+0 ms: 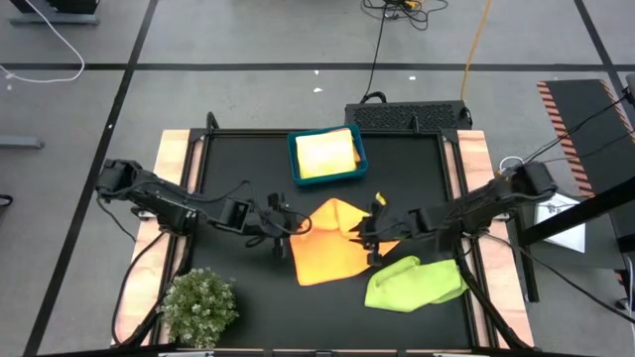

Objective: Fold microfiber towels
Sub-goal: Fold the orange microfiber towel

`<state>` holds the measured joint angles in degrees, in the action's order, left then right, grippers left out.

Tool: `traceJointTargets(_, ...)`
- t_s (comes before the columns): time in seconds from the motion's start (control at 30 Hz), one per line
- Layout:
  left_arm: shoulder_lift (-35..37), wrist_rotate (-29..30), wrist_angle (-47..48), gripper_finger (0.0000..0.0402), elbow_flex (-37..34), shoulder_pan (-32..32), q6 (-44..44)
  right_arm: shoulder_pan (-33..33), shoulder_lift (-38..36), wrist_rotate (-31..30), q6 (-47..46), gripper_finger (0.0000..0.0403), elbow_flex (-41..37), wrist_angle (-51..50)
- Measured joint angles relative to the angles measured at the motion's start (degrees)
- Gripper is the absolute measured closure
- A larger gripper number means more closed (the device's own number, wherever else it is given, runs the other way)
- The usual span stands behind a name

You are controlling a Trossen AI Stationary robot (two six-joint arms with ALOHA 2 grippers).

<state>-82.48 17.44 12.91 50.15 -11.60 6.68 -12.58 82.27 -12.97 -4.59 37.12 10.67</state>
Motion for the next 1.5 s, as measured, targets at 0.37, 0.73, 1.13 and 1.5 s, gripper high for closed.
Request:
traceJointTargets(0.37,0.0,0.0,0.1,0.0401,0.0,0.0,0.1,0.1,10.9,-1.5,-0.1,0.0287,0.0,5.4)
traceJointTargets(0.73,0.0,0.1,0.1,0.0401,0.0,0.0,0.3,0.2,12.3,-8.9,1.1,0.031,0.0,4.0)
traceJointTargets(1.13,0.0,0.1,0.1,0.0401,0.0,0.0,0.3,0.2,11.9,-10.7,1.5,0.0399,0.0,0.4)
traceJointTargets(1.5,0.0,0.1,0.3,0.0401,0.0,0.0,0.8,0.1,6.1,-10.4,2.9,0.0298,0.0,-6.4)
